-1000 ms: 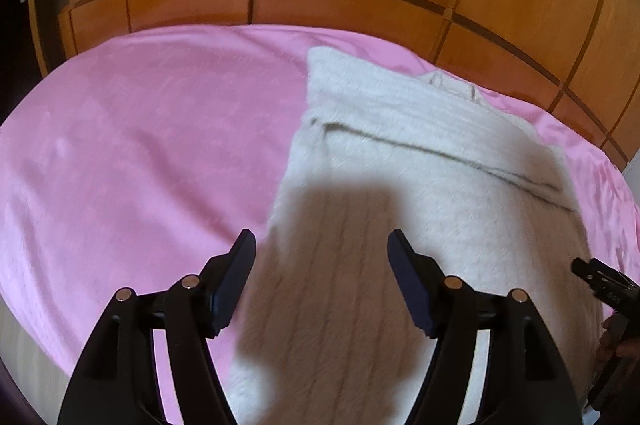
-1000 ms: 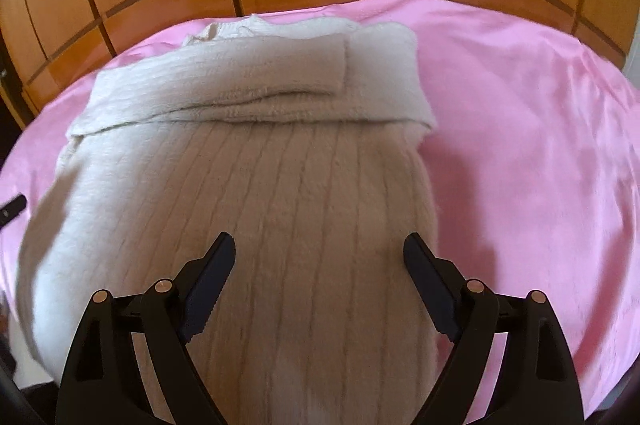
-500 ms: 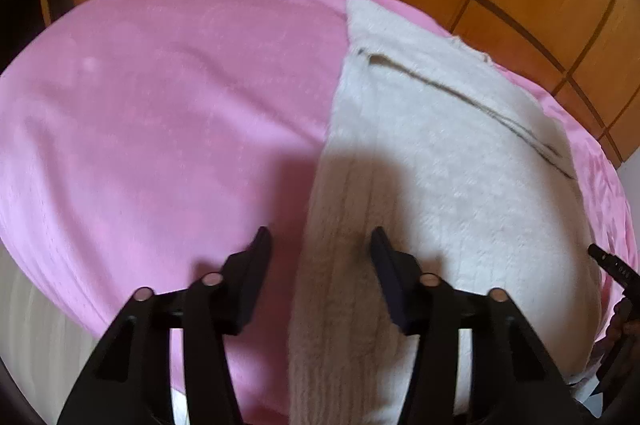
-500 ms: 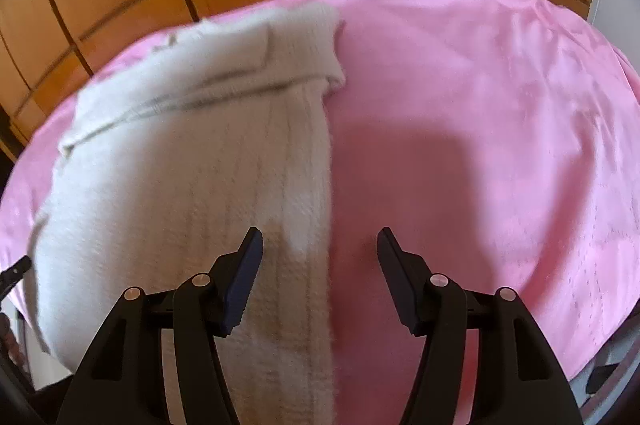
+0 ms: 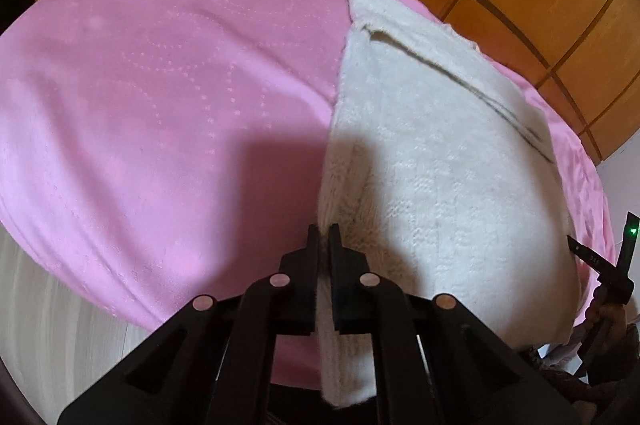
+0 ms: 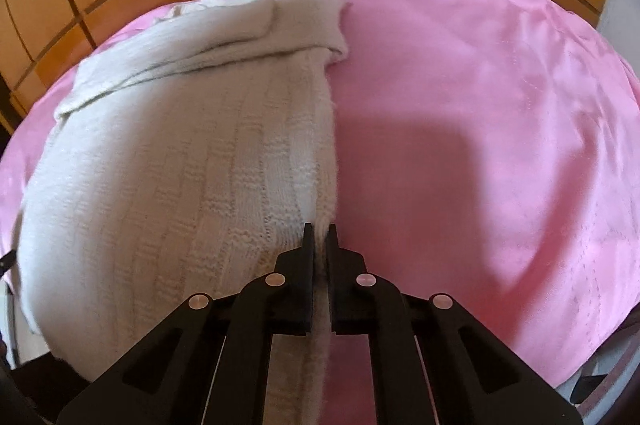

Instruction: Fold small clothes

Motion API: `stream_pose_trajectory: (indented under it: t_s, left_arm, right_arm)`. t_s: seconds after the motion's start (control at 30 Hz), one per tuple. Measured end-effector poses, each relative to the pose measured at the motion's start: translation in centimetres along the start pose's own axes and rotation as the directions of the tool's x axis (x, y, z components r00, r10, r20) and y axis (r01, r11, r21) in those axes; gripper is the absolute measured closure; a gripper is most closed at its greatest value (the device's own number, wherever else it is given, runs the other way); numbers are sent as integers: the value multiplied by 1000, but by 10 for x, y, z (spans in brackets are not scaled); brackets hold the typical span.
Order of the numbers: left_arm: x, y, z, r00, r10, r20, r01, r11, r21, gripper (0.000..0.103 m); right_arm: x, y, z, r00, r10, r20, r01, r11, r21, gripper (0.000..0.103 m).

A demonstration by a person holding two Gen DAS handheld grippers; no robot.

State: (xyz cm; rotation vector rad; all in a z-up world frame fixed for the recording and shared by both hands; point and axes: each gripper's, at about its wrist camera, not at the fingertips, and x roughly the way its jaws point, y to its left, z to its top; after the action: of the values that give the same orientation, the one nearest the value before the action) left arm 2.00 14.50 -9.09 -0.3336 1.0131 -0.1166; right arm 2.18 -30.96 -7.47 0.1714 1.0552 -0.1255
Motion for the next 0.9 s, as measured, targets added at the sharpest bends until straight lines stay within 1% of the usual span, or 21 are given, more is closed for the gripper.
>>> stream_pose_trajectory:
  t_s: [0.03, 0.07, 0.1, 0.13, 0.23, 0.27, 0.33, 0.47, 0.57, 0.6, 0.63, 0.67, 0.7, 0.73, 0.77, 0.8, 0.83, 0.87, 0.9]
  left_arm:
    - [-2, -2, 1, 1000, 1, 8, -1, 1000, 9, 91]
    - [-4, -3, 1, 1000, 6, 17, -6, 1000, 15, 79]
    - [-5, -3, 1, 1000, 5, 17, -5, 1000, 18, 73]
    - [-6, -2, 0, 1000, -7, 11, 6, 1000, 19, 69]
    - [-4, 2, -3, 999, -31, -16, 31, 999, 11, 69]
    - [-5, 1, -7, 999, -44, -24, 44, 999, 12, 69]
    - [-6, 1, -12, 999, -45, -30, 45, 999, 21, 69]
    - [-5, -1, -18, 997, -59, -51, 60, 998, 30, 69]
    - [-3, -5, -17, 996, -70, -63, 73, 996, 46, 69]
    - [-2, -4, -17, 995, -73, -70, 77, 996, 47, 69]
    - [-1, -4, -17, 994, -80, -74, 83, 996, 44, 69]
    - [-1, -4, -18, 993, -84, -77, 87, 995, 43, 69]
    - [-1, -4, -18, 993, -89, -81, 92, 995, 42, 69]
    - [-1, -3, -19, 992, -93, -82, 96, 995, 39, 71]
    - [-1, -3, -19, 991, -100, -85, 103, 994, 37, 87]
    - [-2, -3, -19, 990, -109, -93, 114, 993, 45, 93]
    - [-4, -4, -20, 991, -113, -66, 118, 990, 76, 96]
    - [-7, -6, -19, 992, -113, -59, 119, 988, 96, 97]
    - [-11, -5, -17, 991, -125, -53, 130, 987, 94, 98]
  right_arm:
    - [-1, -2, 2, 1000, 21, -1, -21, 1000, 13, 99]
    - [-2, -7, 2, 998, 56, -9, -56, 998, 40, 98]
    - [-4, -13, 2, 997, 82, -13, -81, 994, 67, 95]
    - [-6, -17, 1, 994, 106, -18, -105, 991, 84, 93]
    - [-12, -25, -9, 988, 146, -44, -141, 984, 104, 93]
    - [-14, -27, -14, 982, 176, -63, -168, 979, 115, 92]
    - [-19, -26, -24, 976, 201, -83, -191, 975, 114, 92]
    - [-24, -23, -43, 956, 261, -131, -243, 960, 136, 92]
    - [-27, -20, -52, 947, 282, -158, -261, 955, 140, 92]
    - [-28, -21, -55, 942, 294, -161, -272, 951, 149, 89]
    - [-28, -21, -55, 937, 310, -164, -284, 945, 161, 77]
    - [-28, -22, -58, 921, 346, -178, -314, 931, 186, 62]
    - [-27, -20, -60, 905, 381, -192, -344, 917, 200, 53]
    - [-28, -16, -62, 897, 394, -198, -359, 914, 190, 46]
    - [-28, -10, -63, 898, 389, -207, -360, 919, 162, 46]
    - [-28, -2, -63, 897, 380, -225, -360, 925, 125, 47]
    - [-27, 10, -64, 897, 363, -251, -358, 931, 67, 64]
    - [-28, 18, -64, 896, 352, -271, -358, 933, 28, 85]
    - [-29, 26, -63, 898, 340, -278, -358, 934, -14, 88]
